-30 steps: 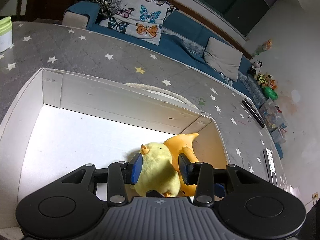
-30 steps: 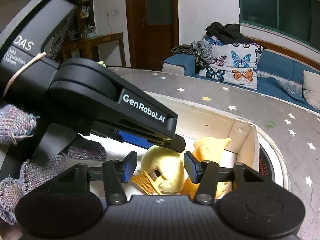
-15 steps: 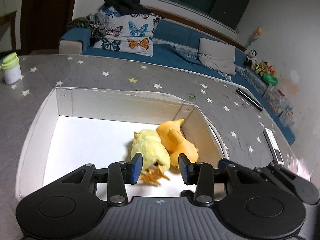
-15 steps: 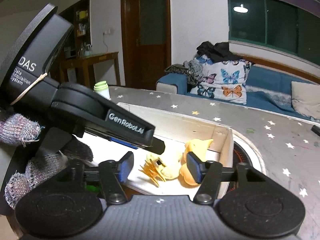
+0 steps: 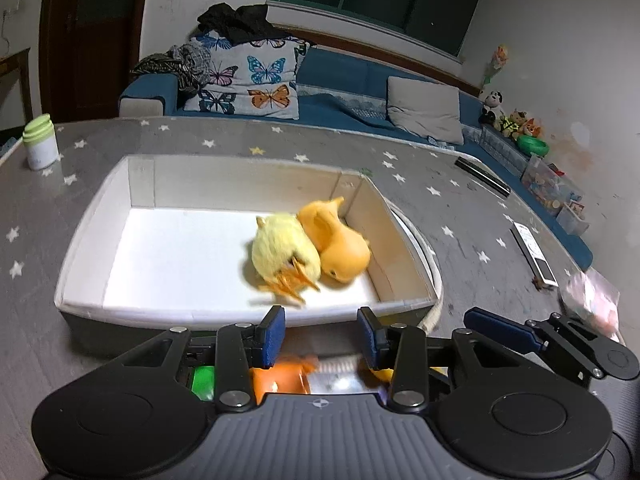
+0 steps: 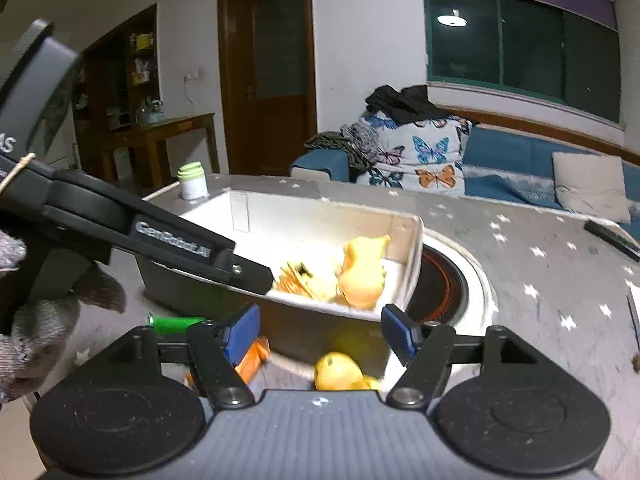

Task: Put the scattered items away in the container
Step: 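Move the left tool to the small yellow rubber duck, then close the left tool on the small yellow rubber duck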

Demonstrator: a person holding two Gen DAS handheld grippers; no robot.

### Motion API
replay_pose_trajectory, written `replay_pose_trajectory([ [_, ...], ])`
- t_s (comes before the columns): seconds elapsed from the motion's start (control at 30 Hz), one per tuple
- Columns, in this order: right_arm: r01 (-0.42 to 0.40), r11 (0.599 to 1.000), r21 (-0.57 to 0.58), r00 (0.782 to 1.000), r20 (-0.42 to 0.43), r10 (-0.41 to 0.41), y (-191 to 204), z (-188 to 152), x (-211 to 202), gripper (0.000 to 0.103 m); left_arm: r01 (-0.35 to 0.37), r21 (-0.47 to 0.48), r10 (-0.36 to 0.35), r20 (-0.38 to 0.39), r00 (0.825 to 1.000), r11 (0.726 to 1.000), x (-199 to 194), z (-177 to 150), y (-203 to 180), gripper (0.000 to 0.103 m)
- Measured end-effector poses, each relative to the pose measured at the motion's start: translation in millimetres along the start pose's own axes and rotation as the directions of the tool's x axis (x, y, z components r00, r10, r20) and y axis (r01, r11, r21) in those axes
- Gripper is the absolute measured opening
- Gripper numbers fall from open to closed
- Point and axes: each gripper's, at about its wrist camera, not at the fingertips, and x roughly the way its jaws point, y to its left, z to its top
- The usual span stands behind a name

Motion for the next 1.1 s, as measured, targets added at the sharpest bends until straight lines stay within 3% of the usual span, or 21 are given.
replay_pose_trajectory([
  [0.53, 0.033, 0.998, 0.05, 0.993, -0.113, -0.027, -13.2, -36.1, 18.2, 0.068, 0.067, -0.029, -0.07, -0.101, 0.992, 0.997, 26.2, -14.2, -5.7, 0.042],
  [1.1, -0.025, 0.996, 0.089, 0.984, -0.174, 0.04, -13.5, -39.2, 33.8, 0.06, 0.119, -0.115, -0.136, -0.157, 0.978, 0.986, 54.9, -9.5, -7.0, 0.042],
])
